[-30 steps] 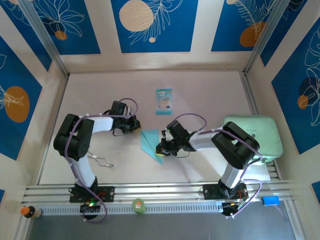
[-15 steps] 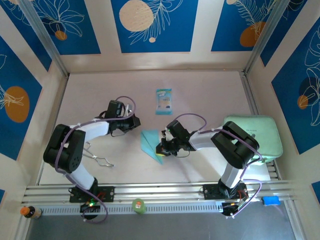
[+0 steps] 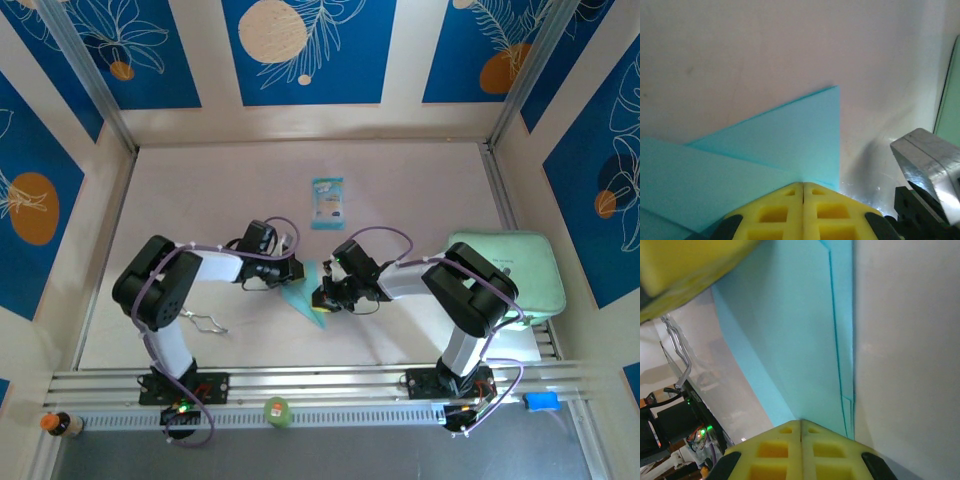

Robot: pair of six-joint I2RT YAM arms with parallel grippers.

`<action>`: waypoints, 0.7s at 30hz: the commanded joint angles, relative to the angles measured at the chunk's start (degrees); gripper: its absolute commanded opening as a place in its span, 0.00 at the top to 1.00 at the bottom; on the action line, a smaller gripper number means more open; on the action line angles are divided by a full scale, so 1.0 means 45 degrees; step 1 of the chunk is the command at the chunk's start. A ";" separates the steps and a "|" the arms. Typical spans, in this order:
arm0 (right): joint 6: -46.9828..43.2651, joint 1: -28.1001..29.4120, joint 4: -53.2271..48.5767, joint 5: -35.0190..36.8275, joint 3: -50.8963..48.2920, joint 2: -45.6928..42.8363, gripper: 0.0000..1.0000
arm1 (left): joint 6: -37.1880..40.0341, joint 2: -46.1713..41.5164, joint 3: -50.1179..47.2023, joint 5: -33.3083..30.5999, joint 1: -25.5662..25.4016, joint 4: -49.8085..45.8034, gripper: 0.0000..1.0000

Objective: Fold a paper plane with a square sheet of paper (pick it up from the middle)
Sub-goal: Fourth fold the wing at the center of the table.

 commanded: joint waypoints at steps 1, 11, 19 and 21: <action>-0.0156 0.0082 -0.2268 0.0511 -0.0300 0.0311 1.00 | 0.0083 0.0427 -0.0269 -0.0570 0.0114 -0.0333 1.00; -0.0382 0.0366 -0.2095 0.0199 0.0395 -0.0936 1.00 | 0.0082 0.0648 -0.0719 -0.0564 0.0393 -0.0012 1.00; -0.0154 0.0788 -0.2302 0.0251 -0.0768 -0.1104 1.00 | 0.0043 0.0609 -0.0785 -0.0613 0.0408 -0.0026 1.00; -0.0024 0.0928 -0.2226 0.0134 -0.1256 -0.1376 1.00 | 0.0006 0.0592 -0.0781 -0.0685 0.0412 -0.0049 1.00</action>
